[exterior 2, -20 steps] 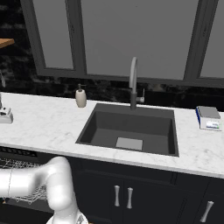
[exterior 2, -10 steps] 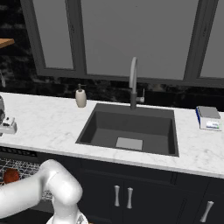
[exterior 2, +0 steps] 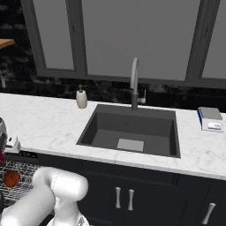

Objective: Pick up the cup and bowl from the counter, place them in the dishwasher, and close the dishwasher door.

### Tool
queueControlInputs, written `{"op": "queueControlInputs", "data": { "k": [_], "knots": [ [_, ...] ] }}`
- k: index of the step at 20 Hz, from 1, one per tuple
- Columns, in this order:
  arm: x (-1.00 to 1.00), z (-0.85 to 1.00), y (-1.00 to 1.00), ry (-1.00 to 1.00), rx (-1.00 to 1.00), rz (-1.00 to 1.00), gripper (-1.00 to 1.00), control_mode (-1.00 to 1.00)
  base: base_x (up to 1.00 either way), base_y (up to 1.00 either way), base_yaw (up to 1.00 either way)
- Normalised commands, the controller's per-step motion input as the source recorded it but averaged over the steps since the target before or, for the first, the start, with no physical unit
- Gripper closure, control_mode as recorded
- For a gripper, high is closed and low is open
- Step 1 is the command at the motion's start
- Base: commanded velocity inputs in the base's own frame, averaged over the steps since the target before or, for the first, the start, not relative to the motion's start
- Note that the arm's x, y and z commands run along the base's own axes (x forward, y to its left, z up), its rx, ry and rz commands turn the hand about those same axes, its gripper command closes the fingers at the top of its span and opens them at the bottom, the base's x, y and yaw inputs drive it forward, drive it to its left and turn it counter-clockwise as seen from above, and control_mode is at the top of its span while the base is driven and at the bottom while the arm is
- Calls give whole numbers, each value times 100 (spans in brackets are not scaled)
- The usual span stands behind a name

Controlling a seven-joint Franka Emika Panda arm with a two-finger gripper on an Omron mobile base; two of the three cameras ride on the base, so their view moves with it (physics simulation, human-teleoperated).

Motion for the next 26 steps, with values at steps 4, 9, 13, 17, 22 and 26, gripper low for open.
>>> {"op": "queueControlInputs", "data": {
  "k": [4,9,13,17,22,26],
  "knots": [
    [-27,-63,-7,-7,-10,-13,100,-100,0,0,0],
    [-9,-55,0,-6,-12,-18,100,-100,0,0,0],
    [1,-20,1,1,-11,-22,100,-100,0,0,0],
    [7,-2,1,4,-4,-11,100,-100,0,0,0],
    [5,-25,0,1,-3,-1,100,-100,0,0,0],
    [26,-53,1,0,-8,0,100,-100,0,0,0]
  ]
}}
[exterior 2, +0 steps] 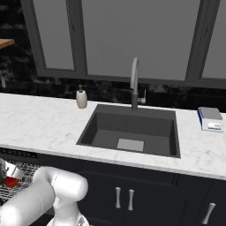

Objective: Pick up the cup and bowl from the counter, place them in the dishwasher, and close the dishwasher door.

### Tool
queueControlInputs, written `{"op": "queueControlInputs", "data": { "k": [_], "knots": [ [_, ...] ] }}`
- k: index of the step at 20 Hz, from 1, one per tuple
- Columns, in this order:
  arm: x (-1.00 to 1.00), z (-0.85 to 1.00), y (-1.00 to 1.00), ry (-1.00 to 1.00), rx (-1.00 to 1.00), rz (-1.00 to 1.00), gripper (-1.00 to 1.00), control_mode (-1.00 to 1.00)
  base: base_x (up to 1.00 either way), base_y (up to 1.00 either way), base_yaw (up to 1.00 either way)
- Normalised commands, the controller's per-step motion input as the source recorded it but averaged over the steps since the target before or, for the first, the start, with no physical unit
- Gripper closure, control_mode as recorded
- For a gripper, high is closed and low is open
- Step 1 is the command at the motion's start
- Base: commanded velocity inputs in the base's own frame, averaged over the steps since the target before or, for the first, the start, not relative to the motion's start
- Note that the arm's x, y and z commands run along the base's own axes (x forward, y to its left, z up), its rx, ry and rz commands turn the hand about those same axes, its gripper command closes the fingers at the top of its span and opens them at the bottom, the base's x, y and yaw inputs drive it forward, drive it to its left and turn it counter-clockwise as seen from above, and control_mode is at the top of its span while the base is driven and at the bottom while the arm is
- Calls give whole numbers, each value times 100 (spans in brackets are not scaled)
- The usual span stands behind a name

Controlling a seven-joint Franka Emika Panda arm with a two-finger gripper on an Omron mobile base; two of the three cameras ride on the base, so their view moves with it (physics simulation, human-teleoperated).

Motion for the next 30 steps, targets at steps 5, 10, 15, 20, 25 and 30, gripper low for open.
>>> {"op": "queueControlInputs", "data": {
  "k": [5,10,15,20,25,30],
  "knots": [
    [51,-70,10,0,-11,0,100,-100,0,0,0],
    [46,-55,24,0,-6,0,100,-100,0,0,0],
    [32,-32,33,0,0,0,100,-100,0,0,0],
    [37,-51,23,0,0,0,100,-100,0,0,0],
    [2,-94,10,-1,0,5,100,-100,0,0,0],
    [-1,-97,2,-5,0,4,100,-100,0,0,0]
  ]
}}
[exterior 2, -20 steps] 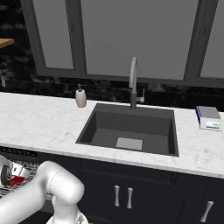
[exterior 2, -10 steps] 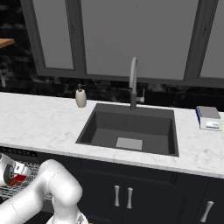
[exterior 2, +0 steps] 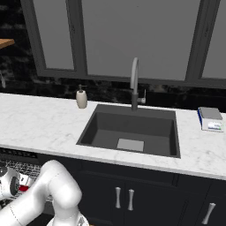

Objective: Pick up the cup and bowl from the counter, place them in the dishwasher, and close the dishwasher door.

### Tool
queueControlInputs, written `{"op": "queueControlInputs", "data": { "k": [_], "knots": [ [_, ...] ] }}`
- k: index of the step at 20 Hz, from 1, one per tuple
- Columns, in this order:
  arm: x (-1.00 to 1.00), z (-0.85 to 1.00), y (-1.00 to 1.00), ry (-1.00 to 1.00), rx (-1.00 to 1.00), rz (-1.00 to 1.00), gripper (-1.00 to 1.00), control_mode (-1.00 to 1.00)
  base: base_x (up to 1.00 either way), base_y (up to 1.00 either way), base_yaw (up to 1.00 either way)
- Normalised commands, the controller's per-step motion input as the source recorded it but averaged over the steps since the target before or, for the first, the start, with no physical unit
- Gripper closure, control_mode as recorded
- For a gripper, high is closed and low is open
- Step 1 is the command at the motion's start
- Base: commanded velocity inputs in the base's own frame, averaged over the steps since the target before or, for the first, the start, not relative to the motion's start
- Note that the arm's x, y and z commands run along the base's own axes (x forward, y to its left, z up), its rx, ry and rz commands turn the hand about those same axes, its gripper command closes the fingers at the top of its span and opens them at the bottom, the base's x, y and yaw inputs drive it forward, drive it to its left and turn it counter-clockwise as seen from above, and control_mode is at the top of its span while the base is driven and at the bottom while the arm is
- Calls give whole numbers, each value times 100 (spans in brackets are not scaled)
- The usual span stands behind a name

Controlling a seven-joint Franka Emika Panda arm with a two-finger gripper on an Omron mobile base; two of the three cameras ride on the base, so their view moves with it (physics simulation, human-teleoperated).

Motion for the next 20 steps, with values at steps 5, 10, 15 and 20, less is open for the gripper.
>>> {"op": "queueControlInputs", "data": {
  "k": [5,10,15,20],
  "knots": [
    [0,-55,1,-6,0,0,100,-100,0,0,0],
    [0,-1,4,-1,0,0,100,-100,0,0,0],
    [0,0,8,0,0,0,-100,-100,0,0,0],
    [0,8,1,0,-1,0,-100,-100,0,0,0]
  ]
}}
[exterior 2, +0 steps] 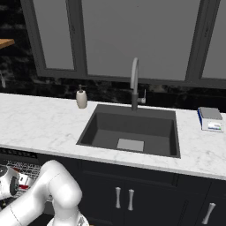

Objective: Pick up the cup and bowl from the counter, place them in the dishwasher, and close the dishwasher door.

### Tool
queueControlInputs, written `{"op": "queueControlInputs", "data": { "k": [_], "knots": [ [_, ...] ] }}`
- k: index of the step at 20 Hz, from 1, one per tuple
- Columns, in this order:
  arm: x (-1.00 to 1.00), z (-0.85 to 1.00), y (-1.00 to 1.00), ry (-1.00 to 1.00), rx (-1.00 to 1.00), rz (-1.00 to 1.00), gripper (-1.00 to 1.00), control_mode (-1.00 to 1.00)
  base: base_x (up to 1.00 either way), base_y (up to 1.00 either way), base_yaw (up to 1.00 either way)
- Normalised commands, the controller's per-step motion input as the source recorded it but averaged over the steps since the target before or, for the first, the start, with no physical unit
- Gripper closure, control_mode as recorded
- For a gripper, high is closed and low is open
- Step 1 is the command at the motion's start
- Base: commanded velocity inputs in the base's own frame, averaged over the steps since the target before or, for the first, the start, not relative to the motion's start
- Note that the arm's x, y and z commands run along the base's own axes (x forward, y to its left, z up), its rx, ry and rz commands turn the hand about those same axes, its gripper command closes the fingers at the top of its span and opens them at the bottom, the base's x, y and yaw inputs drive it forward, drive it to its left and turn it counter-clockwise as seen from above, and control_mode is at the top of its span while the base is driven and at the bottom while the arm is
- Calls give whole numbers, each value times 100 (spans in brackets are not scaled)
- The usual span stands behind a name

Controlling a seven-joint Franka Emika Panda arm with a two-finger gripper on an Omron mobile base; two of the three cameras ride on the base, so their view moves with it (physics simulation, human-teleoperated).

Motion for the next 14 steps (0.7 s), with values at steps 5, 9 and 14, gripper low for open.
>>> {"op": "queueControlInputs", "data": {
  "k": [5,9,14],
  "knots": [
    [-12,37,-10,0,0,0,-100,-100,0,0,0],
    [-10,82,-11,-2,2,0,-100,-100,0,0,0],
    [-46,63,-17,-3,4,0,-100,-100,0,0,0]
  ]
}}
